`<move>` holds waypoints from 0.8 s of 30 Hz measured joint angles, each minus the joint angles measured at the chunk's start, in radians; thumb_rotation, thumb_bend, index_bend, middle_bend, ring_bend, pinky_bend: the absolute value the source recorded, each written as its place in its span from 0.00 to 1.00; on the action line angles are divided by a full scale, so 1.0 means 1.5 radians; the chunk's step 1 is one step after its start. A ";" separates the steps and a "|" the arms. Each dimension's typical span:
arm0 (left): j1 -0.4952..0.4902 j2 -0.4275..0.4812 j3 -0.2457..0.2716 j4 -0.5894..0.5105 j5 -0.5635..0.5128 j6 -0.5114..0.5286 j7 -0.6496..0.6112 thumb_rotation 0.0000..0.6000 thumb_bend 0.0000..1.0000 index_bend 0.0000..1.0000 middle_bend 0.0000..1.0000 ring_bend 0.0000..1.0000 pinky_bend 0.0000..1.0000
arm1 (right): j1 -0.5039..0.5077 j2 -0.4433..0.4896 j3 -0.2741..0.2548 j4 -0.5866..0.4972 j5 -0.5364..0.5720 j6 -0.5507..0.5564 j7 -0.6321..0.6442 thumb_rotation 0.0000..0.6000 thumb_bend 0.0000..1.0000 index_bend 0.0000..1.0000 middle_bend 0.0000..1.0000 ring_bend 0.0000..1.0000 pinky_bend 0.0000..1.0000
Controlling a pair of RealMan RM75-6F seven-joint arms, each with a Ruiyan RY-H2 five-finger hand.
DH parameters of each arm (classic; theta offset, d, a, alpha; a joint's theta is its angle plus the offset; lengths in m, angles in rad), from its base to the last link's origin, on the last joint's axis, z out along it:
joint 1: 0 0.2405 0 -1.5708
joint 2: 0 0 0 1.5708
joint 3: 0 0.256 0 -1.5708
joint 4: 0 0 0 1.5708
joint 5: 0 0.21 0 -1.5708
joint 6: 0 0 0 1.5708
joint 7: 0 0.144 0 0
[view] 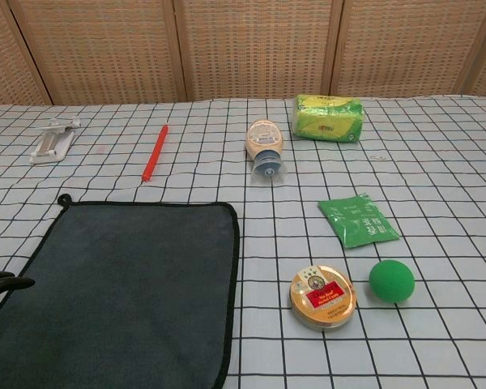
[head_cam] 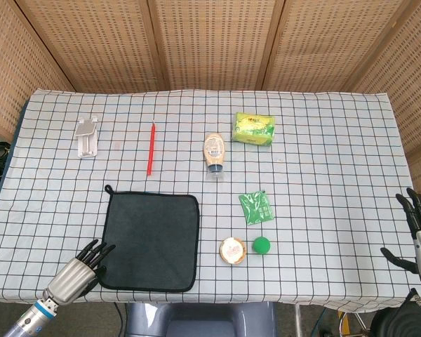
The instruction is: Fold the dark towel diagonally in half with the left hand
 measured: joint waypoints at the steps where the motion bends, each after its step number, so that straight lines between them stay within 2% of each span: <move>1: 0.000 0.000 0.000 0.000 -0.001 0.000 0.000 1.00 0.44 0.52 0.00 0.00 0.00 | 0.000 0.000 0.000 0.000 0.000 0.000 0.001 1.00 0.00 0.00 0.00 0.00 0.00; 8: -0.001 -0.001 -0.003 -0.009 -0.008 0.003 -0.008 1.00 0.48 0.61 0.00 0.00 0.00 | 0.000 0.001 0.000 0.000 -0.002 0.000 0.003 1.00 0.00 0.00 0.00 0.00 0.00; 17: -0.012 0.012 -0.018 -0.061 -0.024 0.002 -0.011 1.00 0.48 0.64 0.00 0.00 0.00 | 0.000 0.001 -0.001 0.000 -0.003 -0.001 0.004 1.00 0.00 0.00 0.00 0.00 0.00; 24: -0.047 0.033 -0.059 -0.143 -0.047 -0.022 0.013 1.00 0.48 0.64 0.00 0.00 0.00 | 0.000 0.001 0.000 0.000 0.000 0.000 0.003 1.00 0.00 0.00 0.00 0.00 0.00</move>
